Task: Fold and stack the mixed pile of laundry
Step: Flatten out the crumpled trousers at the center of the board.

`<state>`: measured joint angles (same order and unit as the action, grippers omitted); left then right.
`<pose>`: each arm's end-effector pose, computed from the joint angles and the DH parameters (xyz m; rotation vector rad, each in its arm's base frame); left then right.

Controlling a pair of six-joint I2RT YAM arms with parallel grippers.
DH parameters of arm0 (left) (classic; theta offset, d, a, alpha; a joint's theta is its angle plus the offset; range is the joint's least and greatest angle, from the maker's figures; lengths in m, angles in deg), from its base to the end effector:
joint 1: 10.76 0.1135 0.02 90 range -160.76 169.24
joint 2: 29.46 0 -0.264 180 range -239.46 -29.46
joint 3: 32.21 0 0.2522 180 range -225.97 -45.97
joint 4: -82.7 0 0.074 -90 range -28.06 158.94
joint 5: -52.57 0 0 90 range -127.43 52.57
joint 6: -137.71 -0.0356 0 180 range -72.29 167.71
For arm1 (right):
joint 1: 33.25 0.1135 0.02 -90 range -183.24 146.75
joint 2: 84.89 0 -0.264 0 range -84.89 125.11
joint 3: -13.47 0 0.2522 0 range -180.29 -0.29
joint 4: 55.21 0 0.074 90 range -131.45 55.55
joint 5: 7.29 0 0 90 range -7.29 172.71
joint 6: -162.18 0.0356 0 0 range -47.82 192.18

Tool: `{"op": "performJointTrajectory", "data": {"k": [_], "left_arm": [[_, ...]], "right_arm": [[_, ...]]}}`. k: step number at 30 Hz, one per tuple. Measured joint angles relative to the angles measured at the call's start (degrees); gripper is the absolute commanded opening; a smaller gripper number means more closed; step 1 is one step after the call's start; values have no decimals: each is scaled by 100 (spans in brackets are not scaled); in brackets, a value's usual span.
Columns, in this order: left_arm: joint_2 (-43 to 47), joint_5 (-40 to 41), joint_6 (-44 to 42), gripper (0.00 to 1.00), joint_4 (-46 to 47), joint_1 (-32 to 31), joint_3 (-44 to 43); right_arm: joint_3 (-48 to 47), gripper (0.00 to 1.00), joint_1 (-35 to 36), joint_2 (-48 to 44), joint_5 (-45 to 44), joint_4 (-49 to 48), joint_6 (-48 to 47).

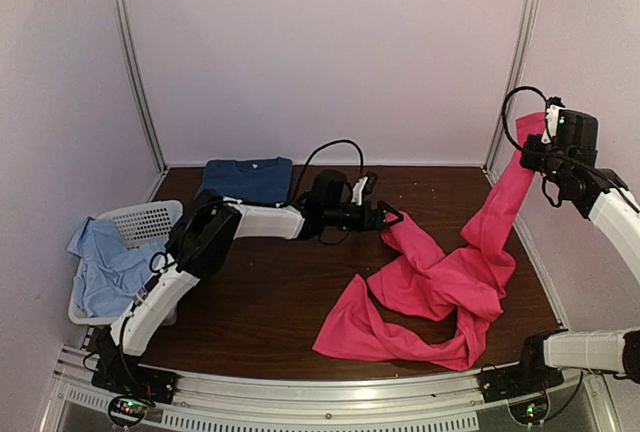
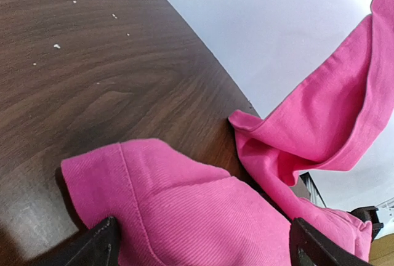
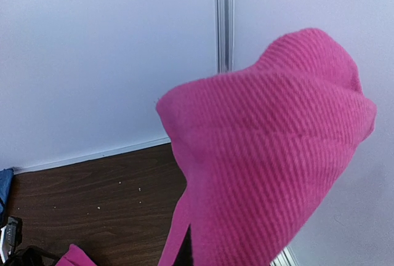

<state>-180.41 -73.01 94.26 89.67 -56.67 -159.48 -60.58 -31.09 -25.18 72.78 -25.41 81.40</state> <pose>0.3889 -0.4313 0.1108 0.4936 2.1201 -1.6073 0.2364 0.0028 0.3748 0.2337 1.8216 -0.0202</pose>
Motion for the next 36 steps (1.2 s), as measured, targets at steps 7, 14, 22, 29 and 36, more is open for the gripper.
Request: {"op": "performJointTrajectory", "data": {"k": [7, 14, 22, 29, 36], "left_arm": [[-398, 190, -197, 37, -761, -236, -1038], [179, 542, -656, 0, -1154, -214, -68], [3768, 2487, -2120, 0, -2599, 402, 2328], [6229, 5084, -2758, 0, -3058, 531, 3257], [6380, 6183, -2640, 0, -3834, 531, 4522]], "right_arm": [[0, 0, -4, 0, 101, 11, 4], [2, 0, -9, -20, 205, 26, 17], [2, 0, -354, -323, 197, -37, 28], [35, 0, -774, -527, 260, -210, 197], [579, 0, -870, -717, 407, -387, 326]]}}
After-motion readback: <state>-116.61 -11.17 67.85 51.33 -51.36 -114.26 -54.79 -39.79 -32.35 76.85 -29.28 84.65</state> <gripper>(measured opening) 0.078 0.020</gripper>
